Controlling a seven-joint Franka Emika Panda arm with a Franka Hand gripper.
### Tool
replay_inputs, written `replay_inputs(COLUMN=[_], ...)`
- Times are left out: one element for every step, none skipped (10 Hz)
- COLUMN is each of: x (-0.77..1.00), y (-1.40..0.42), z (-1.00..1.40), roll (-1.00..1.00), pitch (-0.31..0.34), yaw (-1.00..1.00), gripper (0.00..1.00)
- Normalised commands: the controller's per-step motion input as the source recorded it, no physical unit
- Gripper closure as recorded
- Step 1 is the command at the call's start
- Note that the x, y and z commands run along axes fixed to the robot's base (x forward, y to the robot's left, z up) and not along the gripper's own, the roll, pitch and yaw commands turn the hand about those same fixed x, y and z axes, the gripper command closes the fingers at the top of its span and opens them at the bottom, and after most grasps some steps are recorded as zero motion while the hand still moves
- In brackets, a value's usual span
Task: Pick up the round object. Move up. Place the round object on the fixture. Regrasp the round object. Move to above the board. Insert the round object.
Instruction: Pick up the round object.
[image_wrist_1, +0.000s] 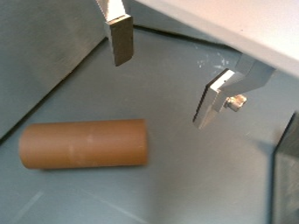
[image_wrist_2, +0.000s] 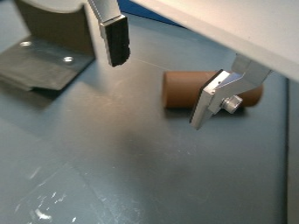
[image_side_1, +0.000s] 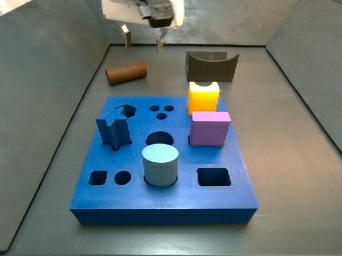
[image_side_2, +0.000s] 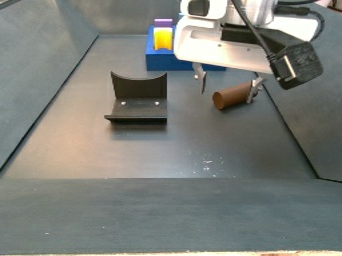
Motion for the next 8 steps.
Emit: replay_inputs(x=[-0.13,-0.10,-0.11,-0.11,-0.10,-0.09,-0.09,-0.09], y=[-0.30,-0.35,-0.09,-0.09,-0.08,-0.07,-0.08,-0.08], z=[-0.08,-0.07,-0.18,-0.30,-0.40,-0.43,-0.39,-0.39], roll=[-0.74,-0.67,-0.58,-0.41,-0.31,-0.28,-0.31,-0.31], pitch=[-0.597,-0.566,-0.611,-0.549,-0.466,-0.437,-0.423,-0.429], yaw=[-0.54,-0.54,-0.80,-0.87,-0.91,-0.93,-0.90,-0.91], gripper=[0.00,0.00,0.00,0.00,0.00,0.00,0.00,0.00])
